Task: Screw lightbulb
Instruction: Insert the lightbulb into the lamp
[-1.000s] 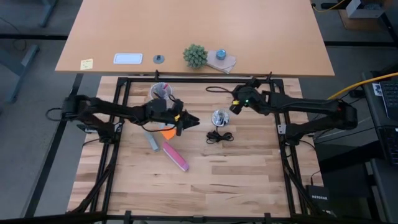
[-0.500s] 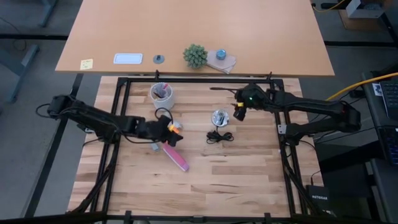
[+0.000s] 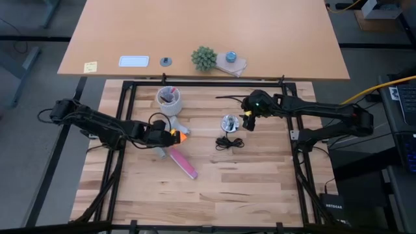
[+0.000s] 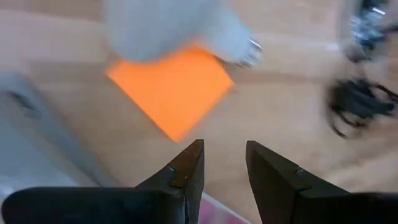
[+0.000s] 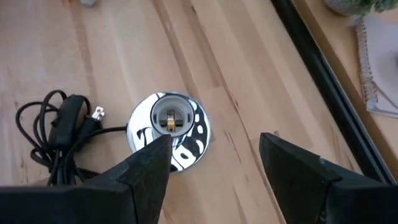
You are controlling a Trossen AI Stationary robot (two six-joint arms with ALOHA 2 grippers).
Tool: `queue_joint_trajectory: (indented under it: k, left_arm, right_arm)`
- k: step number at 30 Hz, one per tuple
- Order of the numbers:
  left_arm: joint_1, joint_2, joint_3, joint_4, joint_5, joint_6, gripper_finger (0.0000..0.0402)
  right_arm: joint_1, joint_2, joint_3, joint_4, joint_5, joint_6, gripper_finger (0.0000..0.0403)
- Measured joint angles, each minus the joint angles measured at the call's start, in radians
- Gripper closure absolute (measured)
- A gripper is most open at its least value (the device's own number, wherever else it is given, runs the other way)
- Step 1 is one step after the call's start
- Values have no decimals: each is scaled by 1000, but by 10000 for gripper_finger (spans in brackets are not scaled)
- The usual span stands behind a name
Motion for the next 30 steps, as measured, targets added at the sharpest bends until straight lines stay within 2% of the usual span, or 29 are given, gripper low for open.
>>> queue_joint_trajectory:
  k: [4,12,19,24,30]
  left_arm:
    - [52,0,0,-42,-10,17,293]
    - [166,0,0,-51,-124,113,293]
    - [266,0,0,-39,-210,220,293]
    - [320,6,0,37,-293,345,293]
    - [305,4,-1,301,-259,509,293]
  right_arm:
    - [0,18,0,3,0,0,155]
    - [0,70,0,42,-2,43,155]
    - [0,166,0,113,-10,59,155]
    - [0,246,0,196,-29,62,155]
    - [0,297,0,302,-208,65,155]
